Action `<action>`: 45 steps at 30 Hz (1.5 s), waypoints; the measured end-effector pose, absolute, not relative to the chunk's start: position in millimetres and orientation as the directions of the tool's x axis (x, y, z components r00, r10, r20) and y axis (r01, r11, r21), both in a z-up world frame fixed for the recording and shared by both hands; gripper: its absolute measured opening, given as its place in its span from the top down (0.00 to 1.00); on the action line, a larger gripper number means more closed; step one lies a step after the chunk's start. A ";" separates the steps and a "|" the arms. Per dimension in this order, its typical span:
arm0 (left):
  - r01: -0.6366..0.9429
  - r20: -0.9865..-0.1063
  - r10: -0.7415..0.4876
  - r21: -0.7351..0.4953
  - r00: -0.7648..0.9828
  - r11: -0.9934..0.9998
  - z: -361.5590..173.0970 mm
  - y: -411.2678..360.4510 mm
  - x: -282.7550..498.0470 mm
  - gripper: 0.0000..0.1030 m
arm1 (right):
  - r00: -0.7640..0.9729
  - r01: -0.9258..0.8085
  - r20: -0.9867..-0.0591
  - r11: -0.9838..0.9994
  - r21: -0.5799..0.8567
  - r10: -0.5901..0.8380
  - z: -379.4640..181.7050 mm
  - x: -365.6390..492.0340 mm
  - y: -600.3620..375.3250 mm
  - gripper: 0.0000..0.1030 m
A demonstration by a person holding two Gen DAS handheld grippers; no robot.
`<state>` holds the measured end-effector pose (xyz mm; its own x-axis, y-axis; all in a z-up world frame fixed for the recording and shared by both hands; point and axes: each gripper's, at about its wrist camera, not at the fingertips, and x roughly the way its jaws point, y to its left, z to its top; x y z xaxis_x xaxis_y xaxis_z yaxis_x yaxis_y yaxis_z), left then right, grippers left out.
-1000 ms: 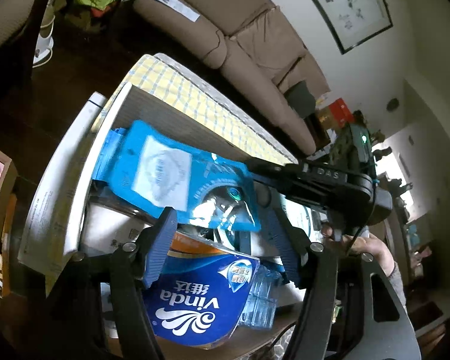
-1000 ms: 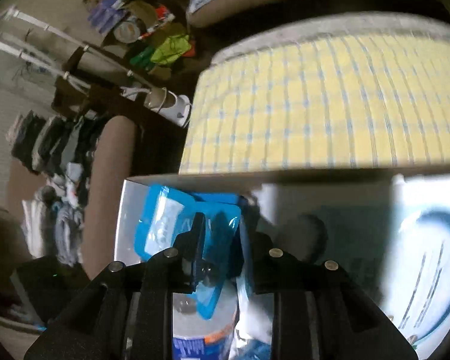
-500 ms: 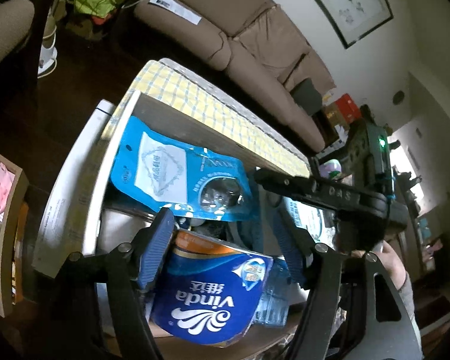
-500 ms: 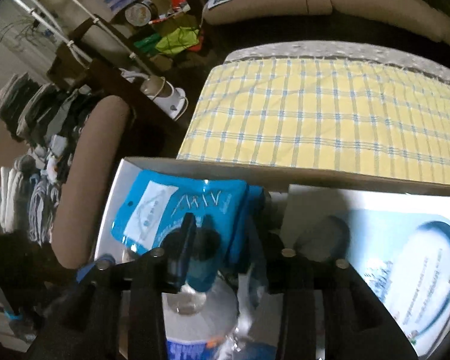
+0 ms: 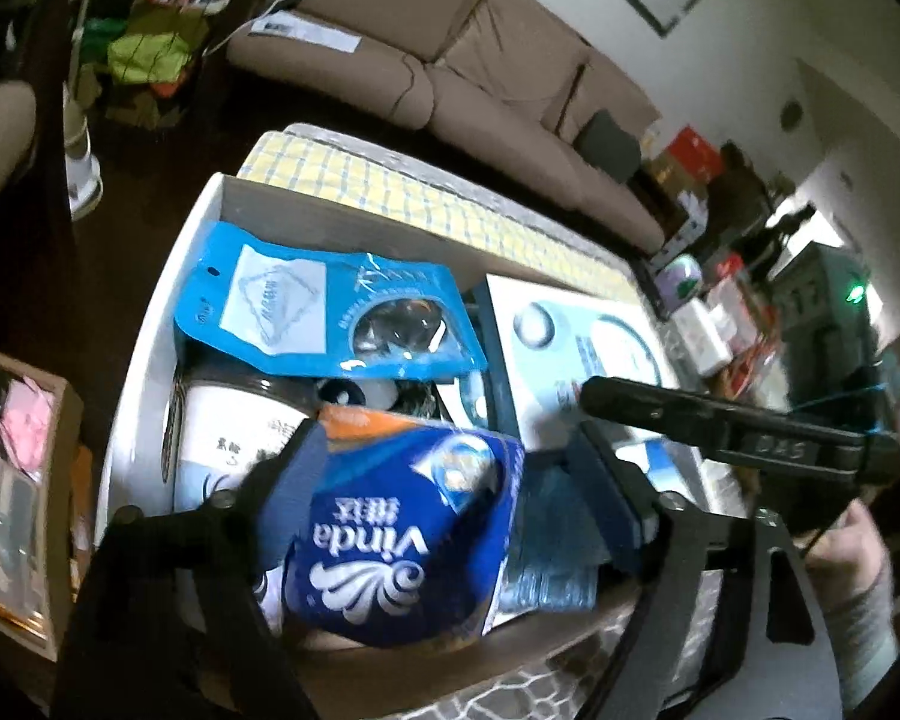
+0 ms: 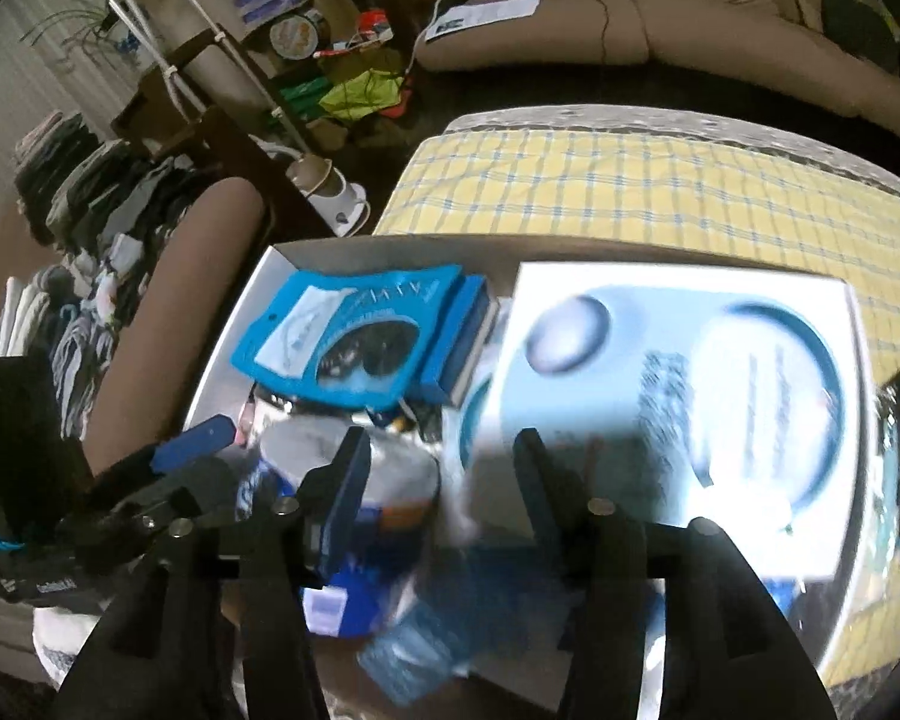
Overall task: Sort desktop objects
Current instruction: 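Withdraw the right gripper from the white box, then reach the right gripper to the black flower-printed mitt and grasp it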
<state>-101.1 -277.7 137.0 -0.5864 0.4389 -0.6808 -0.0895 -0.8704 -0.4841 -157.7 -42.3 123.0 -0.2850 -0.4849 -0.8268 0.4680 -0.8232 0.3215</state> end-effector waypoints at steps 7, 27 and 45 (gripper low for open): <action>-0.116 -0.711 0.385 -0.397 -0.588 -0.910 150.3 -249.1 -80.5 0.02 | -0.362 0.468 -0.837 -0.856 0.219 -0.411 128.2 -125.1 -13.9 0.19; -0.192 -0.746 0.331 -0.270 -0.578 -0.943 181.7 -166.4 -34.6 0.00 | -0.474 0.423 -0.791 -0.888 0.181 -0.387 149.0 -68.0 75.4 0.03; -0.402 -0.736 0.469 -0.286 -0.489 -0.870 171.3 9.1 -56.1 0.00 | -0.599 0.003 -0.789 -0.985 0.172 -0.139 93.6 -109.7 338.7 0.03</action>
<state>-56.1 9.1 171.3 -0.4891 0.4686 -0.7357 -0.4022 -0.8696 -0.2865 -109.7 338.7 93.6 -0.5990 -0.1392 -0.7886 0.0028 -0.9851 0.1719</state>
